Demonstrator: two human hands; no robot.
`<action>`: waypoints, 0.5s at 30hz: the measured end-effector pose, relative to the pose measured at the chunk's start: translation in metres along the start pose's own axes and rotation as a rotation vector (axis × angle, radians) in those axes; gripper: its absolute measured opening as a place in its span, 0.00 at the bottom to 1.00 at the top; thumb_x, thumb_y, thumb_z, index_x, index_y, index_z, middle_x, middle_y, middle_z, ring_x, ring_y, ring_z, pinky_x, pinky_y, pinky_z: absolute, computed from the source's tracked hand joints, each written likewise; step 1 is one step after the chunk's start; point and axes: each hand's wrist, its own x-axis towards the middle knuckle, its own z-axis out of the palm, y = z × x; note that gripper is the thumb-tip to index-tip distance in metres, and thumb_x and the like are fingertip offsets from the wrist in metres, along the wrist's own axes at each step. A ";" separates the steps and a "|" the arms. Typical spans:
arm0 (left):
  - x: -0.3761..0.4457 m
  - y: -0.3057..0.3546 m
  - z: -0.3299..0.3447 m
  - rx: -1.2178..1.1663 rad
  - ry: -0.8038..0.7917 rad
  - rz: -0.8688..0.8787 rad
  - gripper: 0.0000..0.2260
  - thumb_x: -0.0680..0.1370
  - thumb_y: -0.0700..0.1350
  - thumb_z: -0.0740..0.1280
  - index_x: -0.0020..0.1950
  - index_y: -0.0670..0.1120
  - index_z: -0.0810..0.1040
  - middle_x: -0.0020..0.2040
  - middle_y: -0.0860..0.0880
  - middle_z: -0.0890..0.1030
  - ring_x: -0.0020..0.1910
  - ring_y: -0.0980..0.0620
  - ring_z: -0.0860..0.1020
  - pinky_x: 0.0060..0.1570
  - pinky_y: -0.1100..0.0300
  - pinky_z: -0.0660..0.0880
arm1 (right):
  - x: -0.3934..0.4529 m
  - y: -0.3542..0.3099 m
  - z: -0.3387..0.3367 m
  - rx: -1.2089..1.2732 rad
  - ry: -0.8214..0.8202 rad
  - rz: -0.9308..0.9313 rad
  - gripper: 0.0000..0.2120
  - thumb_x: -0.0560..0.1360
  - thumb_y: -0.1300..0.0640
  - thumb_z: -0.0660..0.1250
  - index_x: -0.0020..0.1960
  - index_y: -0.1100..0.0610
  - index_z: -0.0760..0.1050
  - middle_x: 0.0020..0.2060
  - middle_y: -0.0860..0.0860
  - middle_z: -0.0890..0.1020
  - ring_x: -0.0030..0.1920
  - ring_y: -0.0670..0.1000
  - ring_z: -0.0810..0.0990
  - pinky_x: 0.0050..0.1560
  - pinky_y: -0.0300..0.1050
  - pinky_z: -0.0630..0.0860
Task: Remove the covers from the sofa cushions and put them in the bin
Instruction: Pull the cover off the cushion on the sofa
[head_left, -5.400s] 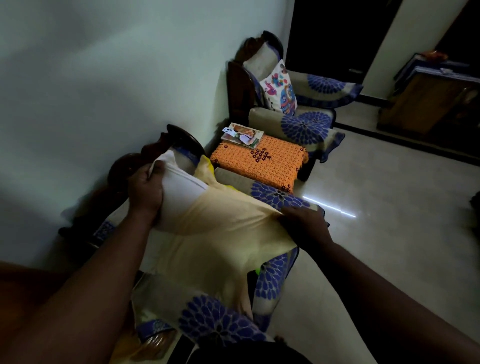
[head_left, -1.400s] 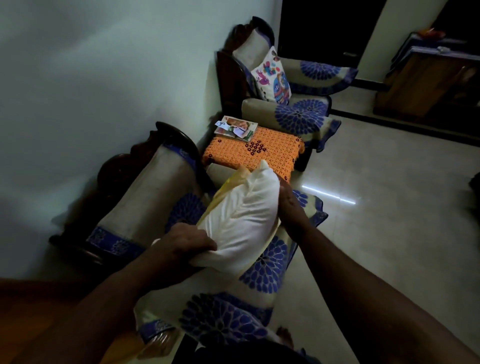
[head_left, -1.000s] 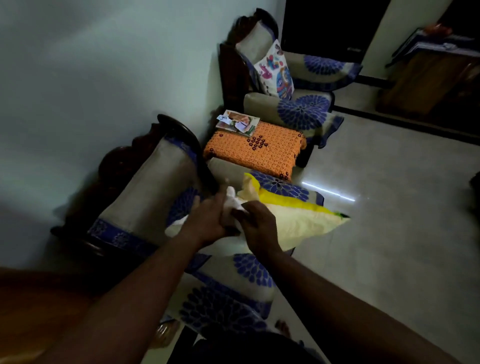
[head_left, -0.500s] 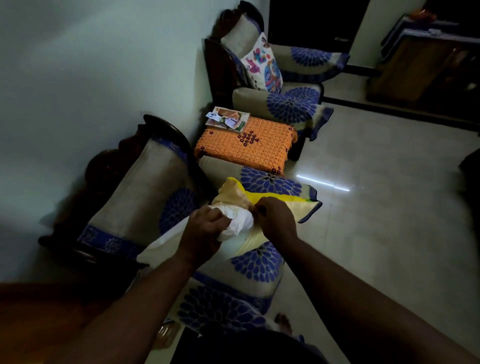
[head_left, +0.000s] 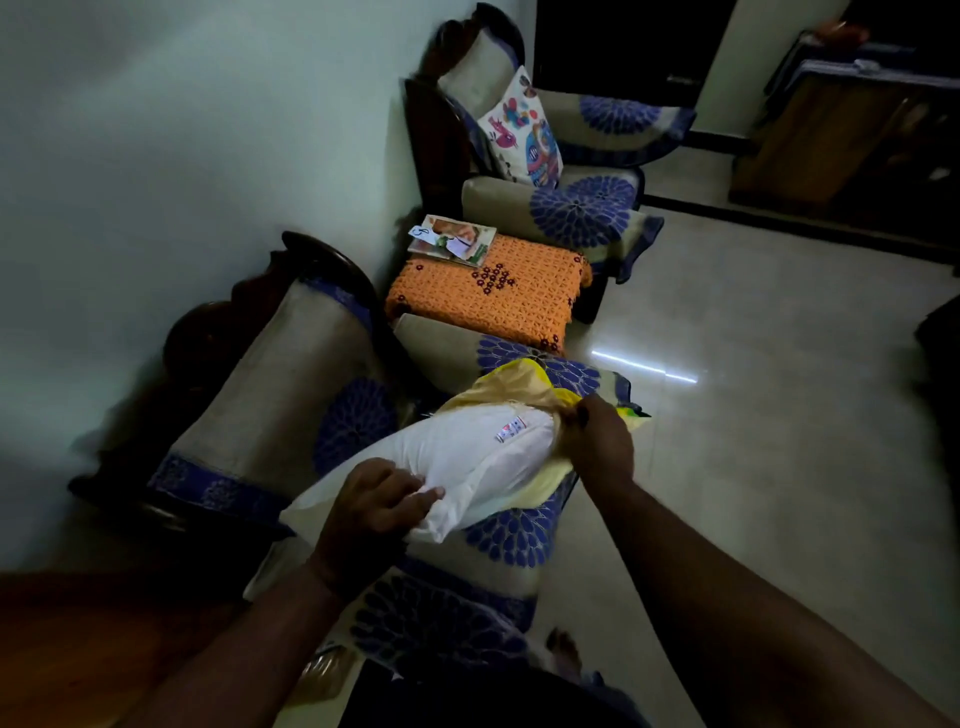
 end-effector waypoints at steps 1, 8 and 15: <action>0.003 0.002 -0.001 -0.002 0.029 -0.018 0.22 0.69 0.41 0.78 0.60 0.48 0.77 0.45 0.45 0.82 0.43 0.42 0.81 0.48 0.47 0.76 | -0.004 -0.005 0.005 0.027 -0.007 -0.027 0.08 0.79 0.49 0.65 0.47 0.53 0.76 0.44 0.54 0.81 0.49 0.59 0.80 0.41 0.47 0.71; 0.028 0.003 -0.035 0.041 0.188 -0.090 0.08 0.75 0.39 0.70 0.54 0.43 0.82 0.43 0.44 0.81 0.45 0.45 0.75 0.43 0.49 0.74 | -0.018 0.005 0.022 -0.217 -0.184 -0.063 0.12 0.80 0.43 0.59 0.50 0.49 0.76 0.48 0.52 0.82 0.51 0.58 0.81 0.44 0.50 0.77; -0.020 -0.003 -0.053 -0.029 0.089 -0.095 0.10 0.81 0.48 0.64 0.57 0.45 0.79 0.48 0.41 0.81 0.51 0.44 0.77 0.57 0.53 0.74 | 0.018 0.042 -0.006 -0.059 -0.059 0.225 0.07 0.80 0.53 0.62 0.53 0.53 0.77 0.49 0.58 0.83 0.49 0.60 0.81 0.44 0.47 0.72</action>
